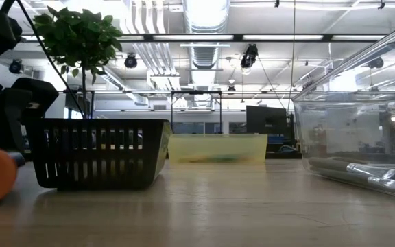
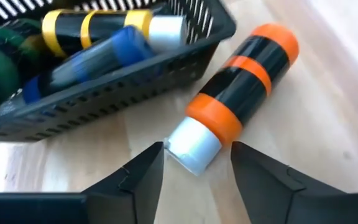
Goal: Pick & Place Paint Supplies
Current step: Put the orange paint bottle into the black bin
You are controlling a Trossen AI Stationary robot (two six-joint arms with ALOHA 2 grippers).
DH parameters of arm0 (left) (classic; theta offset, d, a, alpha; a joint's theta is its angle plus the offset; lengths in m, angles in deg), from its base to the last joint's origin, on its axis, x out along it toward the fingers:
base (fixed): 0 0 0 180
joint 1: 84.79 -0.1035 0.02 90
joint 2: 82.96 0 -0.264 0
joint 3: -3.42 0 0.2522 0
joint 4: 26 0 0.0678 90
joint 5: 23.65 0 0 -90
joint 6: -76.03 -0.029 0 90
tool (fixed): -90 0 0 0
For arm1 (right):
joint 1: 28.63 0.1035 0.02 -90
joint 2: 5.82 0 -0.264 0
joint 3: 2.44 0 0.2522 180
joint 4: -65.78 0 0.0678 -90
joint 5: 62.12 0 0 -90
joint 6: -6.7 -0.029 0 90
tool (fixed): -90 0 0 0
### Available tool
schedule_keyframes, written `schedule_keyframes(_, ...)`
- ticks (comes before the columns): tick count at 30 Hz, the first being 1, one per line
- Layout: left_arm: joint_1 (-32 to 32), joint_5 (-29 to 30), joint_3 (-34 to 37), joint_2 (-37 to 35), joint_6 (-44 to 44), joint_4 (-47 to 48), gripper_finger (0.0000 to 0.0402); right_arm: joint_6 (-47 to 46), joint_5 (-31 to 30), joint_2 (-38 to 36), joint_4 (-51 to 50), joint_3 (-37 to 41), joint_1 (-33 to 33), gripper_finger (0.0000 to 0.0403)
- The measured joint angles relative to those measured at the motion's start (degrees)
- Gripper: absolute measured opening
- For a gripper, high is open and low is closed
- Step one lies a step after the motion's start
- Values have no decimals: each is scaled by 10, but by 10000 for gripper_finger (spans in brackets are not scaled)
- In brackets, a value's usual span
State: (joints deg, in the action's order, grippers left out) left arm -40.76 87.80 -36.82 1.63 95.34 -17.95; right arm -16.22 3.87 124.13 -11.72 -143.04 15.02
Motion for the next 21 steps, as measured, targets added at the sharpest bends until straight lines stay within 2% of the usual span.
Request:
schedule_keyframes(6,0,-32,6,0,1,-37,172,-3,1,0,0,0,0,267)
schedule_keyframes(21,1,-31,6,6,-57,-84,170,-19,5,0,0,0,8,267)
